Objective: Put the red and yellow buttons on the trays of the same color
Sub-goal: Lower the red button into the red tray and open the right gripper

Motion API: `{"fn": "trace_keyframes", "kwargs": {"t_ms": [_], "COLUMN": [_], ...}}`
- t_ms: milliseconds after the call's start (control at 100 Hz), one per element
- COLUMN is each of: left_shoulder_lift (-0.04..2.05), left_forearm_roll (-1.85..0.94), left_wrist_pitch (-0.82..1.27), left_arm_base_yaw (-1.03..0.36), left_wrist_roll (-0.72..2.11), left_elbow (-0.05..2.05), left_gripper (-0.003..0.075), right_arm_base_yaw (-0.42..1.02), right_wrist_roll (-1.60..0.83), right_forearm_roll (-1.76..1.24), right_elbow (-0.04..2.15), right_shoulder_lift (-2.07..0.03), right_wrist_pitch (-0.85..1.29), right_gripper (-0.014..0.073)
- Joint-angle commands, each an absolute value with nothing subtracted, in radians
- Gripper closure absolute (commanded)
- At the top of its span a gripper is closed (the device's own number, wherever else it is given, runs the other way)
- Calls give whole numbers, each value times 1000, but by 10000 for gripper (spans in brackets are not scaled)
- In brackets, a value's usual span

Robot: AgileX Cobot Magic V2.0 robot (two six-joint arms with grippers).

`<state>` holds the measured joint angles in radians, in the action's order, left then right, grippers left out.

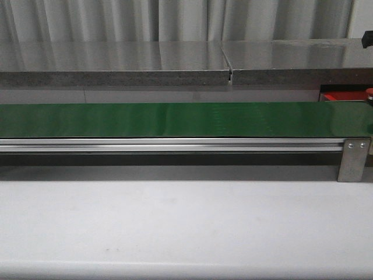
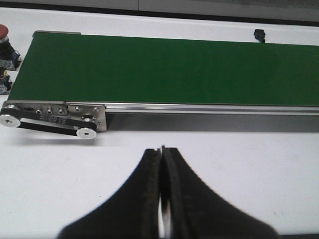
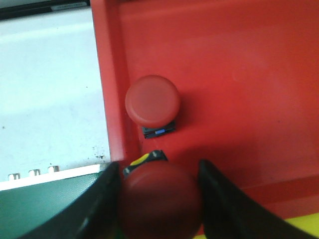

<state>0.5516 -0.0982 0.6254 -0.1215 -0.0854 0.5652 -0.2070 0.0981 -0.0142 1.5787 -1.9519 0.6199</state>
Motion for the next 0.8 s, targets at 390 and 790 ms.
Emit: {"fn": "trace_keyframes", "kwargs": {"t_ms": [390, 790], "left_shoulder_lift": [550, 550], "left_forearm_roll": [-103, -103], "left_wrist_pitch": [556, 556], "left_arm_base_yaw": [-122, -122], "left_wrist_roll": [-97, -97], "left_elbow": [591, 591], "left_gripper": [741, 741], "right_arm_base_yaw": [-224, -224], "right_wrist_roll": [101, 101], "right_forearm_roll": [-13, -13], "right_elbow": [1609, 1609], "right_shoulder_lift": [-1979, -1991], "right_wrist_pitch": [478, 481], "right_gripper": [465, 40]}}
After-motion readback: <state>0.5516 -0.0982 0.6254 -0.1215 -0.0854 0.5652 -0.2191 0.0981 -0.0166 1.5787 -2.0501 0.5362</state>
